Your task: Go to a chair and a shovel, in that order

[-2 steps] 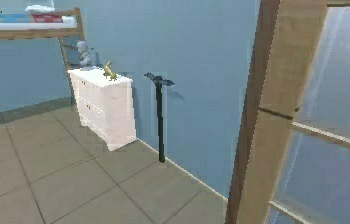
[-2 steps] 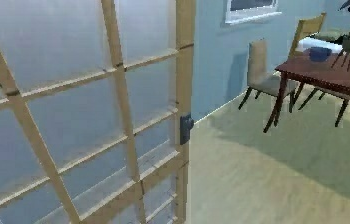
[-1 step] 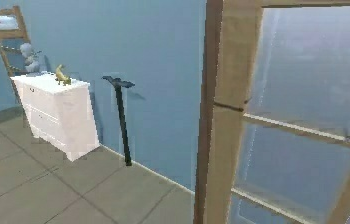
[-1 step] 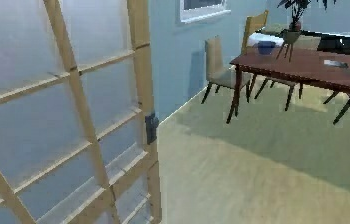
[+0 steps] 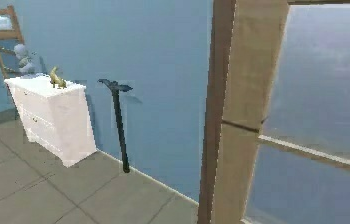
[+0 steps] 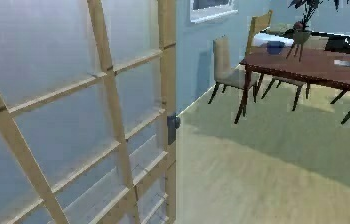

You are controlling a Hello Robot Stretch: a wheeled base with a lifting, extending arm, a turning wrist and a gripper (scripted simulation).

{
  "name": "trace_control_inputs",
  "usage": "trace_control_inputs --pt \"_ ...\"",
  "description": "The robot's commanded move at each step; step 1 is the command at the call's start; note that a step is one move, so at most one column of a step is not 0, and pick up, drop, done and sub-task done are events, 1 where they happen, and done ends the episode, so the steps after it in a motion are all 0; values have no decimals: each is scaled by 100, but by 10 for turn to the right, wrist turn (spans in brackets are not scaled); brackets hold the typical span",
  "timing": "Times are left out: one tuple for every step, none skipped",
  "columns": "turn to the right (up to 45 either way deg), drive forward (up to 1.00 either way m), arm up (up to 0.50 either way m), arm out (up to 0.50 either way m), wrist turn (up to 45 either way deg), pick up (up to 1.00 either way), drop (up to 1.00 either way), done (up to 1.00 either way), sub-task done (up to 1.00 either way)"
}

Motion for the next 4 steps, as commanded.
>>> trace_control_inputs --pt "-450 0 0 0 0 0 0 0 0" --pt "-270 0 0 0 0 0 0 0 0" --pt "0 40 0 0 0 0 0 0 0" --pt "-120 0 0 0 0 0 0 0 0"
